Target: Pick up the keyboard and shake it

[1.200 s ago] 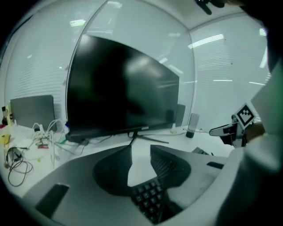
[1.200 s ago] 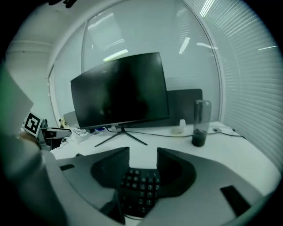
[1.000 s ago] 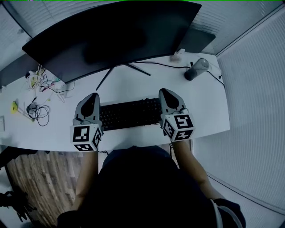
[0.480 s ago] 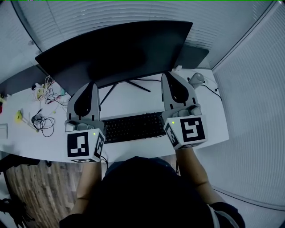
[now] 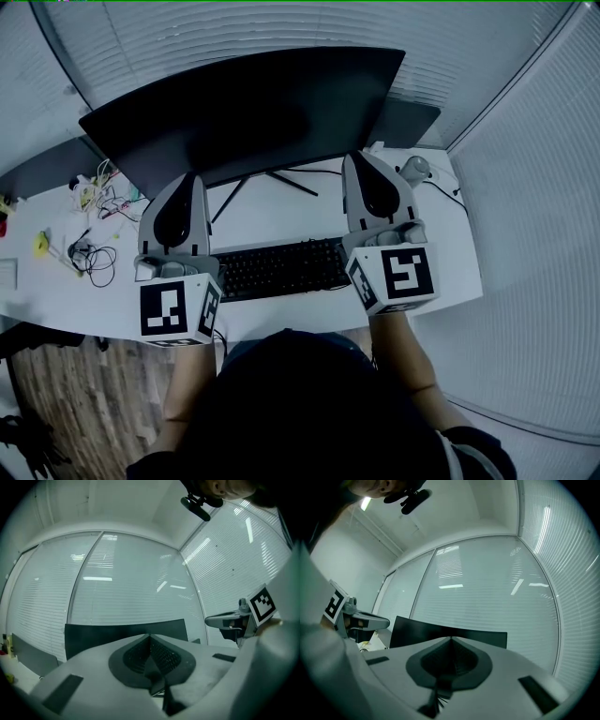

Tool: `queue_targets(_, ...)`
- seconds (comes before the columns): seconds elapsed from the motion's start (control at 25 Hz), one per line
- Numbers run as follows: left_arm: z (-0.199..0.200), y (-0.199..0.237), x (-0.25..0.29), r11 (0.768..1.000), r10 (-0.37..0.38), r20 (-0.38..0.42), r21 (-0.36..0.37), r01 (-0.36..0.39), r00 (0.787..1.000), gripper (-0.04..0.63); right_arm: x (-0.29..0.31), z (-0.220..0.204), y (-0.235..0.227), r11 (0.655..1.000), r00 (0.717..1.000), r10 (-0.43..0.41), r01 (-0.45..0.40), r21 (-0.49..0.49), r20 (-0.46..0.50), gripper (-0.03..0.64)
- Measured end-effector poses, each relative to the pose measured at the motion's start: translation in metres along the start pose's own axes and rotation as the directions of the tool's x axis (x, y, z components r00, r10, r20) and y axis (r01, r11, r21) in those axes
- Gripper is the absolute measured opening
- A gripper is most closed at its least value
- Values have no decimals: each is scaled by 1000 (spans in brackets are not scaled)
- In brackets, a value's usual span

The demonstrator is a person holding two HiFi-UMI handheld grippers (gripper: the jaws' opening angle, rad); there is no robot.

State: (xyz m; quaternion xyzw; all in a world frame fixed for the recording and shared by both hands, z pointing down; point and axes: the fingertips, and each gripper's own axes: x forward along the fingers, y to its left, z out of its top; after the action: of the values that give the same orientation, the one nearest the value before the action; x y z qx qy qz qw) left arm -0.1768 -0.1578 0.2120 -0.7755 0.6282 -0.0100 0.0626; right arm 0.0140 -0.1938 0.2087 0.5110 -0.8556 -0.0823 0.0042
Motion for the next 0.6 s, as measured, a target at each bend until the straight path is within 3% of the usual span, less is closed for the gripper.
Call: queue_targets(0.6, -4, -5, -8, 1000, -11, 1, -15, 11, 1000, 23, -13, -4, 5, 1000, 1000, -6, 6, 8, 0, 26)
